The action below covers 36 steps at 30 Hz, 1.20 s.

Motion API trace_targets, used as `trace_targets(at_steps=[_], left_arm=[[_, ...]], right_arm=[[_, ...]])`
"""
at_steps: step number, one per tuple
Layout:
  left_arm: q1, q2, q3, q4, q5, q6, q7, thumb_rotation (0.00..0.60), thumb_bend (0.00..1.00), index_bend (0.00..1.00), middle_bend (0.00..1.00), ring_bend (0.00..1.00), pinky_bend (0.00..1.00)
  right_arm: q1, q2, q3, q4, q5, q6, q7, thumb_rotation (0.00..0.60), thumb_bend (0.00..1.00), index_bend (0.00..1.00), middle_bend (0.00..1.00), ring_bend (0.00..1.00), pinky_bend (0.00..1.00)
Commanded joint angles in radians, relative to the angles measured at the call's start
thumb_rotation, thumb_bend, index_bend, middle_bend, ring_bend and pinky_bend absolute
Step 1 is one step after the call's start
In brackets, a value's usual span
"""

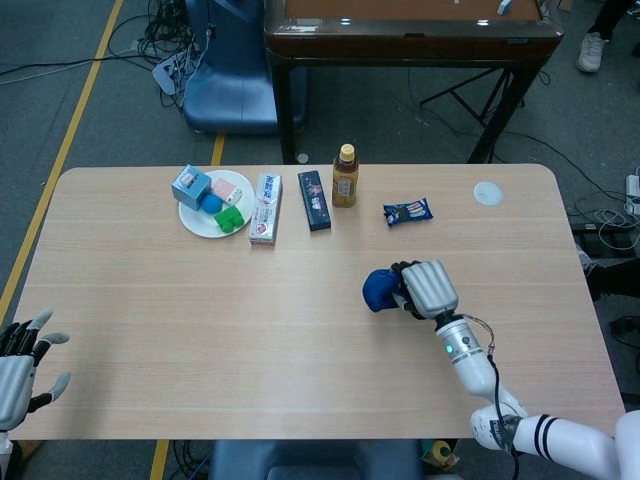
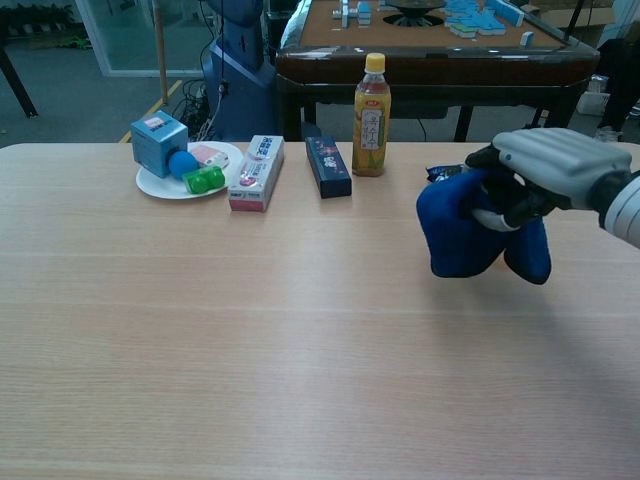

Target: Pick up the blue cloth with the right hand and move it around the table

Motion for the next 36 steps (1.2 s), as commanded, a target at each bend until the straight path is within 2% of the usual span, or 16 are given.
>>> trace_targets(at_steps=[1, 11, 22, 30, 36], left_arm=[[0.000, 0.000, 0.000, 0.000, -0.003, -0.002, 0.002, 0.600, 0.26, 0.33, 0.07, 0.11, 0.06], [-0.003, -0.006, 0.002, -0.001, -0.006, -0.014, 0.012, 0.600, 0.26, 0.33, 0.07, 0.11, 0.06], [-0.010, -0.016, 0.003, -0.005, -0.011, -0.027, 0.030, 0.600, 0.26, 0.34, 0.07, 0.11, 0.06], [-0.009, -0.017, 0.005, -0.010, -0.015, -0.029, 0.036, 0.600, 0.26, 0.34, 0.07, 0.11, 0.06], [-0.003, -0.014, 0.006, -0.011, -0.017, -0.023, 0.034, 0.600, 0.26, 0.34, 0.07, 0.11, 0.06]], right_arm=[[0.015, -0.008, 0.015, 0.073, 0.038, -0.034, 0.015, 0.600, 0.68, 0.73, 0.57, 0.57, 0.71], [0.026, -0.009, 0.011, 0.223, 0.075, -0.085, 0.043, 0.600, 0.68, 0.73, 0.58, 0.57, 0.71], [0.031, 0.003, -0.027, 0.301, 0.089, -0.145, 0.005, 0.600, 0.68, 0.73, 0.58, 0.57, 0.71], [0.050, -0.040, -0.048, 0.350, 0.083, -0.186, -0.010, 0.600, 0.68, 0.73, 0.58, 0.57, 0.71], [0.068, -0.104, -0.061, 0.399, 0.058, -0.217, 0.030, 0.600, 0.68, 0.74, 0.59, 0.57, 0.71]])
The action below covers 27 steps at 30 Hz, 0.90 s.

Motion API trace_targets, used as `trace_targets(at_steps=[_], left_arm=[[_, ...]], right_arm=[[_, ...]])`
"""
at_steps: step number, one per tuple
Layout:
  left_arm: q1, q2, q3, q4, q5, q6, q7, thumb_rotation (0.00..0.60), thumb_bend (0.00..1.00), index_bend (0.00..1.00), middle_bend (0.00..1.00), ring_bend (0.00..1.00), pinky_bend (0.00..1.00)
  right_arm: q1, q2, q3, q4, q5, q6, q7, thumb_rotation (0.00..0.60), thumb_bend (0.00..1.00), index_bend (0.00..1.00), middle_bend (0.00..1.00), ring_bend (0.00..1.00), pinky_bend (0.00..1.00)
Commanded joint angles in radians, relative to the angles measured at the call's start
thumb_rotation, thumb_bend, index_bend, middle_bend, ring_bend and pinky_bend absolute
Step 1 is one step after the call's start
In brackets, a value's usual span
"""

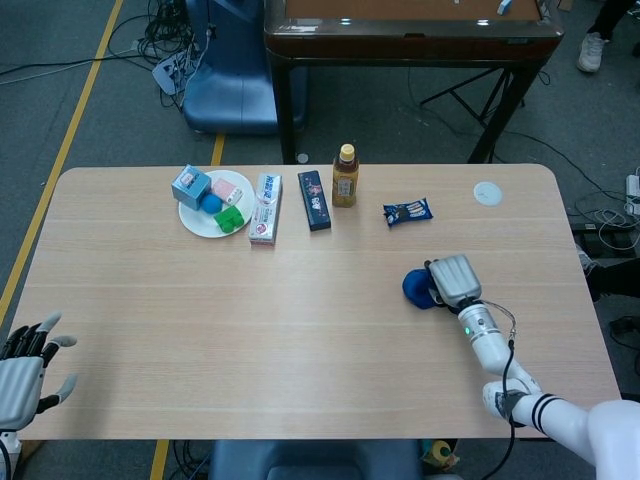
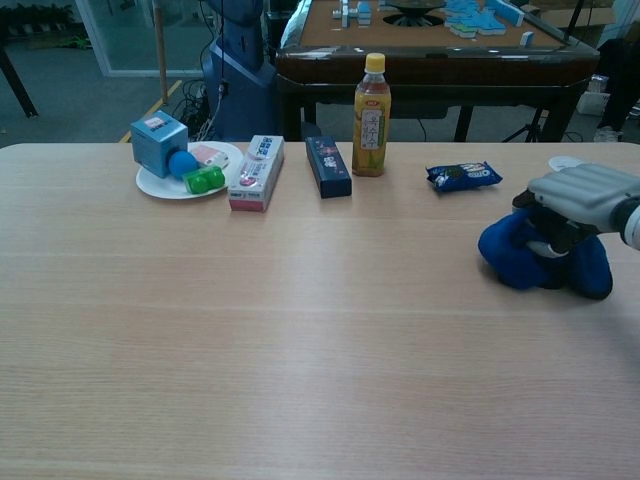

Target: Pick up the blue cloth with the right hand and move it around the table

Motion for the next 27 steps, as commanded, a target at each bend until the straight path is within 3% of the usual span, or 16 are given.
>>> trace_targets(at_steps=[1, 9, 17, 27], left_arm=[[0.002, 0.002, 0.000, -0.001, 0.000, 0.004, -0.001, 0.600, 0.26, 0.34, 0.07, 0.11, 0.06], [0.006, 0.007, 0.008, -0.008, -0.003, -0.003, 0.002, 0.600, 0.26, 0.34, 0.07, 0.11, 0.06], [0.011, 0.011, 0.008, -0.007, -0.005, 0.002, -0.001, 0.600, 0.26, 0.35, 0.07, 0.11, 0.06], [0.013, 0.011, 0.010, -0.004, -0.003, 0.002, -0.004, 0.600, 0.26, 0.35, 0.07, 0.11, 0.06]], right_arm=[[0.010, -0.032, -0.005, 0.020, -0.022, -0.009, 0.040, 0.600, 0.68, 0.74, 0.59, 0.57, 0.71], [0.029, -0.057, 0.000, -0.029, -0.064, -0.039, 0.175, 0.600, 0.68, 0.74, 0.59, 0.57, 0.71], [0.042, -0.056, -0.030, -0.106, -0.177, -0.010, 0.316, 0.600, 0.68, 0.75, 0.61, 0.57, 0.71], [0.043, -0.075, -0.031, 0.036, -0.181, -0.015, 0.356, 0.600, 0.68, 0.76, 0.62, 0.57, 0.71]])
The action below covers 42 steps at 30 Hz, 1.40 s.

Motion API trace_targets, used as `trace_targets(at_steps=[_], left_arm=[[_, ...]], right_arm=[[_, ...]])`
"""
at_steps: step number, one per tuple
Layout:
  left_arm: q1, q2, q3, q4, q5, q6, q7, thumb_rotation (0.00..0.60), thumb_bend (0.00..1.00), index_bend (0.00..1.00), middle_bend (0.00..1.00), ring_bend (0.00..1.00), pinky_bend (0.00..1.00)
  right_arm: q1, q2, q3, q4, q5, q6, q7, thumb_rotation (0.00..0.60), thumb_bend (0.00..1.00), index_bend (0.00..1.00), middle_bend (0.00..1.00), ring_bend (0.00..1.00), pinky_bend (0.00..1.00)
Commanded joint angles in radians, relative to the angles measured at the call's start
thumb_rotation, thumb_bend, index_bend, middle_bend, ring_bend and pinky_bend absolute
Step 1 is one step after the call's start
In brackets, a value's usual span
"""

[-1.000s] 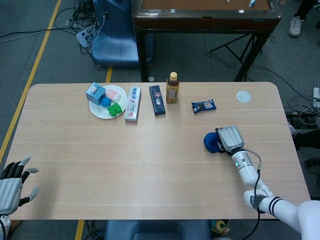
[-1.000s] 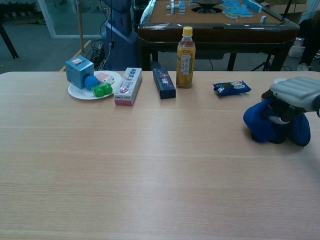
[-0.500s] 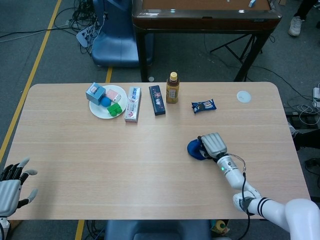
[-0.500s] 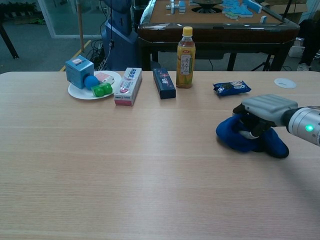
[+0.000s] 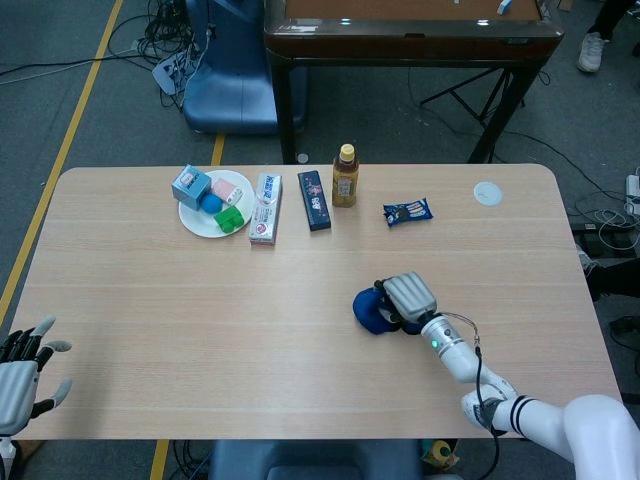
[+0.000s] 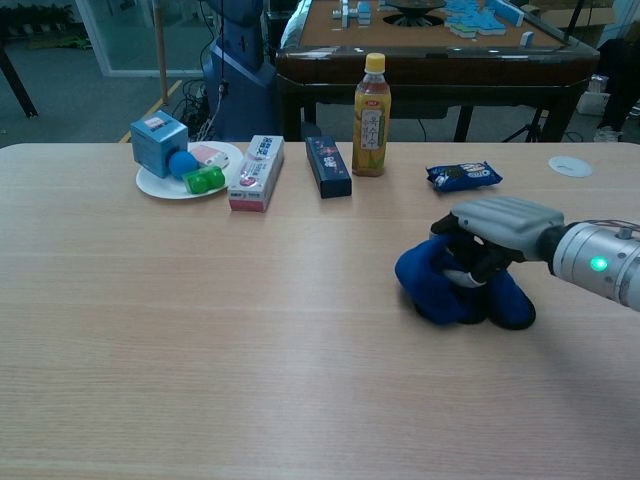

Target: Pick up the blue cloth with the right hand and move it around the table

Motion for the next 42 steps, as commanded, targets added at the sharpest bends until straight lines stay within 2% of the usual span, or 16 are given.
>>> trace_targets(at_steps=[1, 8, 14, 35, 42], left_arm=[[0.000, -0.001, 0.000, 0.000, 0.000, -0.001, 0.000, 0.600, 0.26, 0.35, 0.07, 0.11, 0.06], [-0.001, -0.002, 0.001, 0.003, 0.003, -0.003, -0.004, 0.600, 0.26, 0.35, 0.07, 0.11, 0.06], [-0.002, -0.003, 0.001, 0.006, 0.003, -0.006, -0.008, 0.600, 0.26, 0.35, 0.07, 0.11, 0.06], [0.007, 0.012, 0.005, -0.004, 0.001, 0.000, -0.017, 0.600, 0.26, 0.36, 0.07, 0.11, 0.06], [0.006, 0.012, 0.006, -0.002, 0.005, -0.001, -0.018, 0.600, 0.26, 0.36, 0.07, 0.11, 0.06]], right_arm=[[-0.001, -0.010, 0.005, 0.069, 0.015, -0.012, 0.014, 0.600, 0.68, 0.76, 0.62, 0.57, 0.71], [-0.017, -0.007, 0.007, 0.171, 0.038, -0.031, 0.036, 0.600, 0.68, 0.76, 0.62, 0.57, 0.71], [-0.035, 0.014, 0.006, 0.197, 0.042, -0.030, 0.053, 0.600, 0.68, 0.76, 0.62, 0.57, 0.71], [-0.030, 0.023, -0.052, -0.032, -0.094, 0.048, 0.135, 0.600, 0.68, 0.77, 0.63, 0.57, 0.71], [-0.035, 0.025, -0.041, 0.009, -0.064, 0.033, 0.132, 0.600, 0.68, 0.77, 0.63, 0.58, 0.71]])
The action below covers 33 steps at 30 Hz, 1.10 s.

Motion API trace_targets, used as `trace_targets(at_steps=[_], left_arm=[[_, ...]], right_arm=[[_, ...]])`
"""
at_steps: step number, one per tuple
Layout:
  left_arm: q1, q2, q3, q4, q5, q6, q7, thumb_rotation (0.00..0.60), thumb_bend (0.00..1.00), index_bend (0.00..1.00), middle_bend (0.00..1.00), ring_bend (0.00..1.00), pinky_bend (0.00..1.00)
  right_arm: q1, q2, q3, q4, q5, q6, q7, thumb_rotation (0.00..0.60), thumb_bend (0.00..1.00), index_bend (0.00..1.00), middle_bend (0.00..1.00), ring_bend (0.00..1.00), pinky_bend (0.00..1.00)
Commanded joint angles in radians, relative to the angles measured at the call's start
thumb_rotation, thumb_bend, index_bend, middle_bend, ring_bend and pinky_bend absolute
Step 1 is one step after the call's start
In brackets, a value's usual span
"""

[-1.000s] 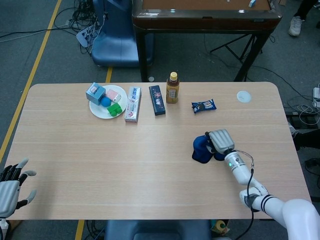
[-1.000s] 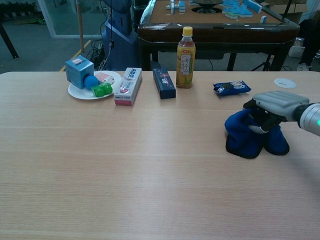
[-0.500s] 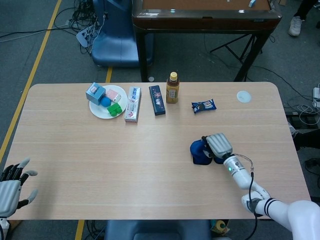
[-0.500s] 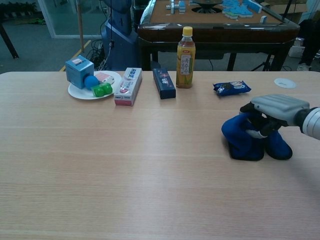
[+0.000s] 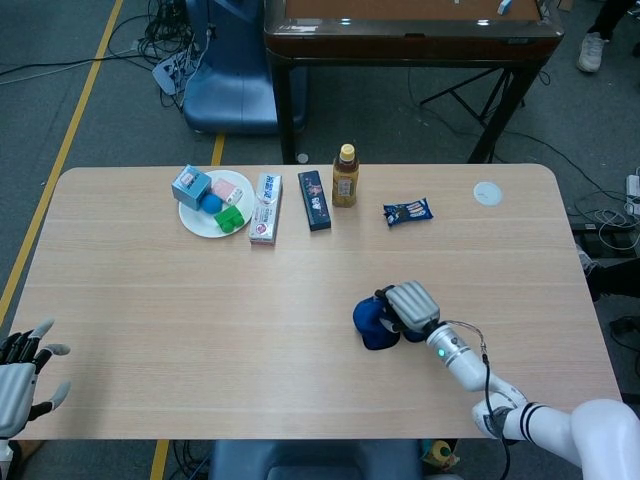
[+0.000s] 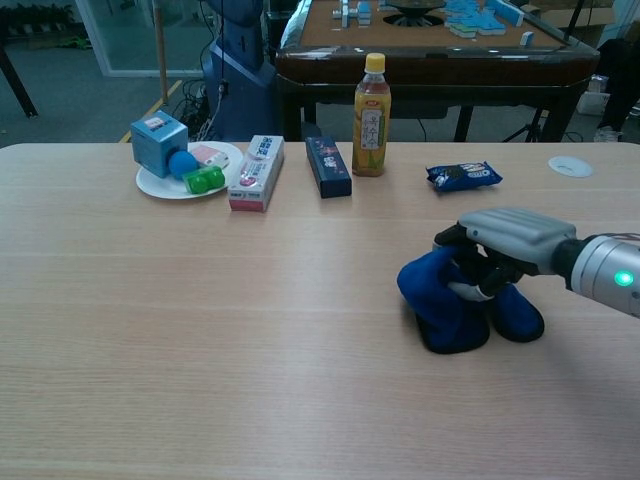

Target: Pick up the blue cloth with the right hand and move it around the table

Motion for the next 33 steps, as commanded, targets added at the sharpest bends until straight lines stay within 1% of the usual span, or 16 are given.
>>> trace_targets(at_steps=[1, 10, 17, 21, 27, 33], left_arm=[[0.000, 0.000, 0.000, 0.000, 0.001, 0.000, 0.000, 0.600, 0.26, 0.36, 0.07, 0.11, 0.06], [-0.005, -0.005, 0.000, -0.001, 0.002, -0.009, 0.006, 0.600, 0.26, 0.36, 0.07, 0.11, 0.06], [-0.005, -0.004, 0.000, -0.005, 0.002, -0.009, 0.009, 0.600, 0.26, 0.36, 0.07, 0.11, 0.06], [-0.004, -0.004, 0.001, -0.007, 0.006, -0.005, 0.008, 0.600, 0.26, 0.36, 0.07, 0.11, 0.06], [0.002, 0.000, 0.005, -0.009, 0.007, 0.000, 0.006, 0.600, 0.26, 0.37, 0.07, 0.11, 0.06], [0.007, 0.004, 0.006, -0.009, 0.008, 0.008, 0.001, 0.600, 0.26, 0.37, 0.07, 0.11, 0.06]], right_arm=[[-0.005, -0.002, 0.012, 0.051, 0.033, -0.022, 0.000, 0.600, 0.68, 0.77, 0.63, 0.58, 0.71], [-0.022, -0.004, 0.027, 0.186, 0.082, -0.059, 0.010, 0.600, 0.68, 0.77, 0.63, 0.58, 0.71], [-0.031, -0.011, 0.033, 0.243, 0.092, -0.068, 0.025, 0.600, 0.68, 0.77, 0.63, 0.58, 0.71], [-0.029, -0.014, 0.022, 0.224, 0.067, -0.056, 0.037, 0.600, 0.68, 0.77, 0.63, 0.58, 0.71], [-0.017, -0.022, 0.006, 0.160, 0.021, -0.030, 0.049, 0.600, 0.68, 0.77, 0.63, 0.58, 0.71], [0.005, -0.008, 0.000, 0.028, -0.034, 0.013, 0.064, 0.600, 0.68, 0.77, 0.63, 0.58, 0.71]])
